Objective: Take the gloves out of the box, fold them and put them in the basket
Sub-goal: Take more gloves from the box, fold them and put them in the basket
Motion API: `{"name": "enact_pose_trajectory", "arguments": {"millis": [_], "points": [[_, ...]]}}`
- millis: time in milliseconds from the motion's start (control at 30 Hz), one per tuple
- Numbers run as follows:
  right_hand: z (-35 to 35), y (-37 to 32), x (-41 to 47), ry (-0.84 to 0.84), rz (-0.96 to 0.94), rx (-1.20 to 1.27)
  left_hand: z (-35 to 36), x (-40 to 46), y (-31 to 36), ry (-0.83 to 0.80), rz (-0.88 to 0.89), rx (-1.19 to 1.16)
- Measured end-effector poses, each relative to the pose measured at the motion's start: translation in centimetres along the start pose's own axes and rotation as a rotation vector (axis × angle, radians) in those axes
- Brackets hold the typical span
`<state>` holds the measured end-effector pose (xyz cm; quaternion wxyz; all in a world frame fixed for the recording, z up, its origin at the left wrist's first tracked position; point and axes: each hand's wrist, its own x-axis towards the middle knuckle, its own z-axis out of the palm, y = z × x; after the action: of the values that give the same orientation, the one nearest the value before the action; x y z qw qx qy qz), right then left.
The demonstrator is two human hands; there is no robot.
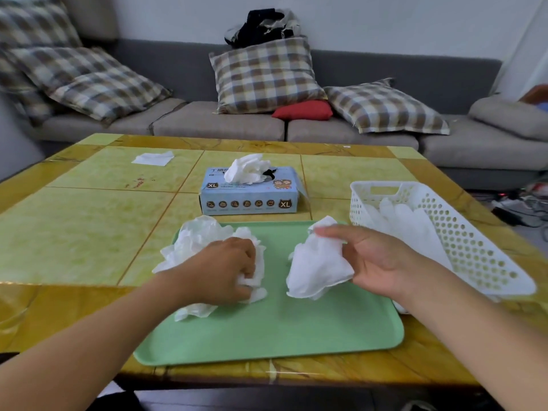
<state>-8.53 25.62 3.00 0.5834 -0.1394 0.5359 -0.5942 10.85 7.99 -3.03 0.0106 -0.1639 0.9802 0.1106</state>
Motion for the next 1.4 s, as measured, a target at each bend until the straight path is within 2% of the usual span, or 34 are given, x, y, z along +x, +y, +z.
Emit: {"name": "enact_pose_trajectory", "arguments": {"millis": [100, 167, 233, 333, 500, 567, 633, 700, 733, 767, 833, 900, 1000, 1067, 1133, 1233, 1267, 1333, 1400], "points": [[-0.4, 0.0, 0.5, 0.046, -0.021, -0.056, -1.3, -0.9, -1.8, -0.056, 0.062, -0.082], [-0.8, -0.3, 0.7, 0.017, -0.066, -0.025, -1.9, -1.4, -1.8, -0.029, 0.119, -0.116], [-0.7, -0.8, 0.6, -0.028, -0.103, 0.003, -2.6, -1.8, -1.1, 0.087, 0.172, -0.059], [-0.5, -1.3, 0.5, -0.059, -0.135, 0.074, -3.8, -1.9, 1.5, 0.262, 0.129, 0.032], [0.4, -0.7, 0.5, -0.035, -0.124, 0.243, -2.9, 0.6, 6.9, 0.598, 0.158, -0.330], [0.5, -0.5, 0.5, -0.010, -0.101, 0.272, -2.6, 1.6, 8.0, 0.703, 0.103, -0.514], [0.4, -0.6, 0.1, 0.020, -0.066, 0.235, -3.0, 2.2, 8.5, 0.641, -0.055, -0.825], [0.1, -0.7, -0.1, 0.047, -0.029, 0.210, -3.5, 2.4, 8.2, 0.480, -0.166, -1.130], [0.1, -0.7, -0.1, 0.061, -0.016, 0.218, -3.6, 2.4, 7.9, 0.394, -0.160, -1.213], [0.1, -0.7, 0.0, 0.076, -0.010, 0.232, -3.6, 2.2, 7.6, 0.314, -0.103, -1.223], [0.1, -0.7, 0.3, 0.078, -0.005, 0.235, -3.1, 2.0, 7.7, 0.229, 0.022, -1.038], [0.3, -0.7, 0.2, 0.045, 0.005, 0.213, -2.3, 2.2, 8.2, 0.310, 0.044, -0.894], [0.7, -0.3, 0.0, -0.002, 0.011, 0.171, -2.4, 2.8, 8.7, 0.513, -0.039, -1.023], [0.7, 0.1, -0.1, 0.087, -0.032, -0.072, -3.2, 2.9, 8.7, 0.572, -0.172, -1.176], [0.4, 0.2, -0.5, 0.122, -0.161, -0.356, -4.3, 2.8, 8.6, 0.526, -0.289, -1.408], [0.7, -0.2, -1.1, -0.139, -0.336, -0.509, -5.2, 2.4, 8.4, 0.410, -0.325, -1.590], [0.9, -0.3, -1.3, -0.175, -0.394, -0.542, -5.5, 2.2, 8.3, 0.370, -0.314, -1.648], [1.2, -0.4, -1.1, -0.082, -0.536, -0.610, -5.6, 1.9, 8.1, 0.311, -0.268, -1.709], [1.2, -0.6, -0.7, 0.130, -0.627, -0.555, -5.7, 1.9, 8.0, 0.281, -0.239, -1.663]]}}
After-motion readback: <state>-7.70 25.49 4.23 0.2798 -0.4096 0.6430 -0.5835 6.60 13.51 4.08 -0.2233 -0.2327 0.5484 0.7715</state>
